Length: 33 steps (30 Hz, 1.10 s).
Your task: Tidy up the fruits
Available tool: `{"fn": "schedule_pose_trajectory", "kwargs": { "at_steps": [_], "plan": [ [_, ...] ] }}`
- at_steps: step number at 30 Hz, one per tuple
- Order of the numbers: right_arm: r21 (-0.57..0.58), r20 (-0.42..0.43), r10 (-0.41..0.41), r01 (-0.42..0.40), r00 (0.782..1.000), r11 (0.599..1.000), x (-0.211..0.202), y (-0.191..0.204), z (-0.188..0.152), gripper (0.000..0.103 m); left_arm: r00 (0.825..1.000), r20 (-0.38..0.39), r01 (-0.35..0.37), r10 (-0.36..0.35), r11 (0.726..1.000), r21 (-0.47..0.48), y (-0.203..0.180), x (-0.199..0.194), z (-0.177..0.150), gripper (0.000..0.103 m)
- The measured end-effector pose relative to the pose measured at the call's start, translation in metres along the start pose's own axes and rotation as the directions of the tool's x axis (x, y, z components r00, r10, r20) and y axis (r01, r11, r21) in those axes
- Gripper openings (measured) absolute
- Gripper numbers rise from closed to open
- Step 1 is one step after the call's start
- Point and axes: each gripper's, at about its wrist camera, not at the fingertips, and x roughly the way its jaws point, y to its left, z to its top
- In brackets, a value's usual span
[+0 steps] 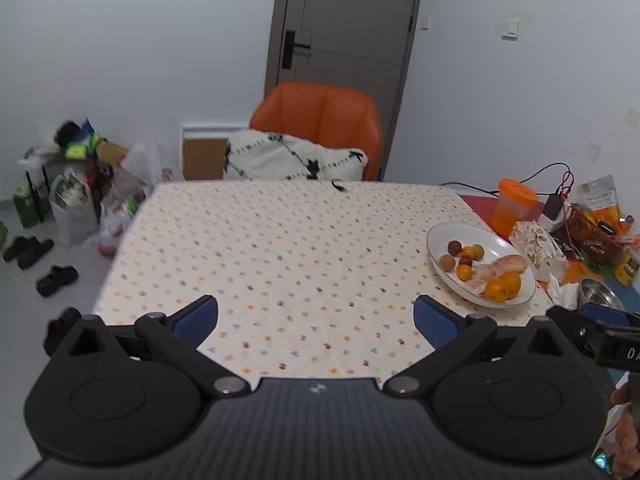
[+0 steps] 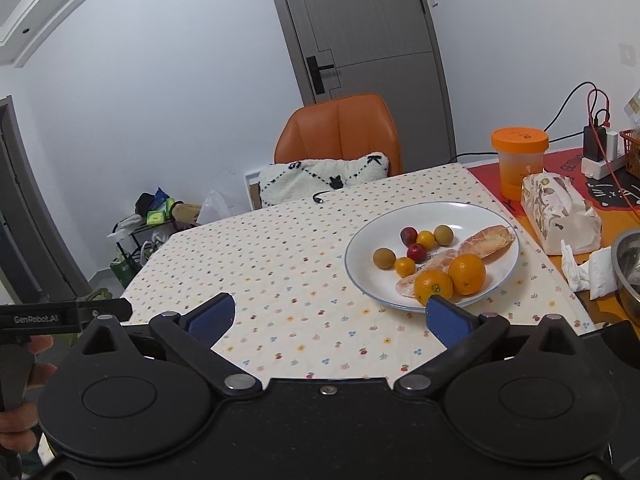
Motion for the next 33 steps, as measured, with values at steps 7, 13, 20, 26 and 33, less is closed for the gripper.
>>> {"fn": "schedule_pose_trajectory", "kwargs": {
  "at_steps": [7, 13, 20, 26, 33],
  "plan": [
    [-0.044, -0.004, -0.026, 0.026, 1.000, 0.999, -0.028, 0.016, -0.003, 0.103, 0.999, 0.030, -0.021, 0.020, 0.999, 0.031, -0.004, -0.032, -0.010, 0.103],
    [-0.067, -0.011, 0.010, -0.010, 1.000, 0.998, -0.044, 0.025, -0.011, 0.103, 0.998, 0.042, -0.044, 0.042, 0.998, 0.037, -0.003, -0.048, -0.019, 0.103],
    [-0.077, -0.003, -0.002, 0.002, 1.000, 0.997, -0.058, 0.030, -0.019, 0.103, 0.998, 0.052, -0.047, 0.046, 0.999, 0.023, 0.001, -0.056, -0.029, 0.103],
    [-0.079, 0.010, -0.023, 0.023, 1.000, 0.997, -0.068, 0.032, -0.022, 0.103, 0.997, 0.051, -0.066, 0.065, 0.997, 0.030, -0.001, -0.056, -0.033, 0.103],
    [-0.092, 0.031, -0.026, 0.028, 0.999, 0.995, -0.076, 0.035, -0.018, 0.103, 0.996, 0.048, -0.070, 0.070, 0.997, 0.012, 0.002, -0.056, -0.035, 0.103]
  ]
}}
